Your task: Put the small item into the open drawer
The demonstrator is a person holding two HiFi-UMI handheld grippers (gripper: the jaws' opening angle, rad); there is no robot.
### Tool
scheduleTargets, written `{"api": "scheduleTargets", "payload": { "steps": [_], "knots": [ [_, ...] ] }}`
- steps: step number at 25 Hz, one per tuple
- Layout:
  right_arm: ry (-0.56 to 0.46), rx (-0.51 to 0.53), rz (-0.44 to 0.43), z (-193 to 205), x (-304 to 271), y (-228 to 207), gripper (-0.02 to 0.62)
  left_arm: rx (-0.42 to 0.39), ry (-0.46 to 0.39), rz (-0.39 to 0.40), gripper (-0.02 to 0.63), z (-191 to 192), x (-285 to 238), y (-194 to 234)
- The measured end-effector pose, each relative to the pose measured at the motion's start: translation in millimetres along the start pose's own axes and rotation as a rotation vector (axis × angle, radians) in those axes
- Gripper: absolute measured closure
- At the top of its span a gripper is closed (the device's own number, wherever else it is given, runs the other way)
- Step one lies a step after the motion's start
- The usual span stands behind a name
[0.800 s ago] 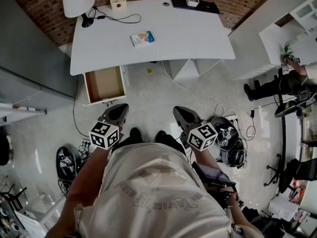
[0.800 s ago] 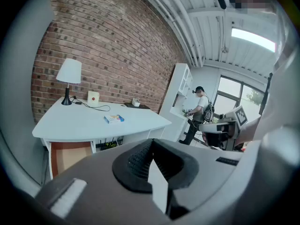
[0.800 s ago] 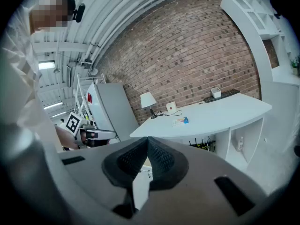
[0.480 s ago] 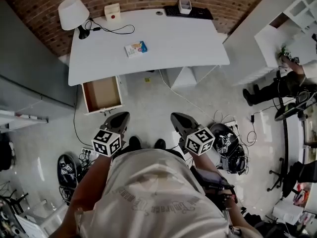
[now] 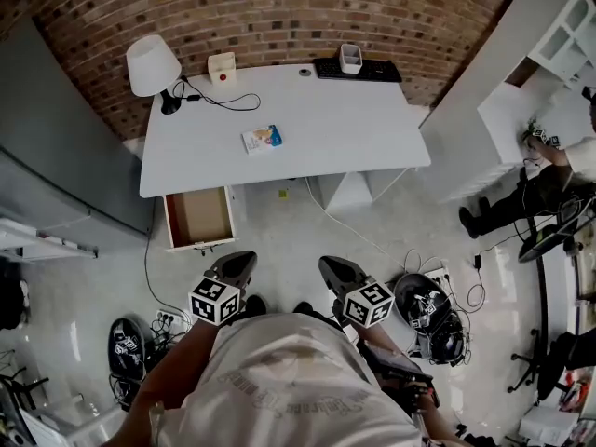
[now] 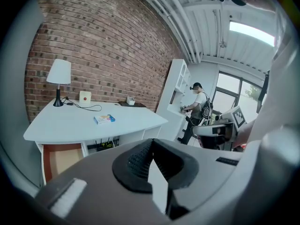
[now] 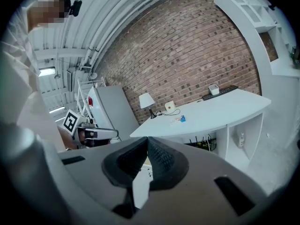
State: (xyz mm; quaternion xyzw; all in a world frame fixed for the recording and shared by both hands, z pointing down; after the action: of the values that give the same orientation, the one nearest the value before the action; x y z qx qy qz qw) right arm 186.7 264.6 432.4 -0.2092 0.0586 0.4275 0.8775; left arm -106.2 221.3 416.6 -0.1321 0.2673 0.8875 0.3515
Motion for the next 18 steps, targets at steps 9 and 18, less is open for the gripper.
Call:
{"api": "scheduleTargets", "payload": {
  "steps": [9,18],
  "knots": [
    [-0.022,-0.039,0.042,3.5,2.2,-3.5,0.589,-0.013,0.026,0.022,0.6,-0.4,-5.6,-0.4],
    [-0.002,-0.05,0.065,14.0,11.5,-4.2,0.589,-0.006,0.021,0.035,0.6,2.4,-10.6,-3.3]
  ]
}}
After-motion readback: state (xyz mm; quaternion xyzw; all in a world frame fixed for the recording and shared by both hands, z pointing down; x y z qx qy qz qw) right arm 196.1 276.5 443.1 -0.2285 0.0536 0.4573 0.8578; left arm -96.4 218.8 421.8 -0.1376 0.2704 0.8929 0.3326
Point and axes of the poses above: the fingertips, and each gripper's own axes: x backward along the fingers, y to its left, z out of its underside, the point moved 10 cm from there along x, backward along the fingers, and after that the axes turned 6 degrees about x, right-handed, at the moved point
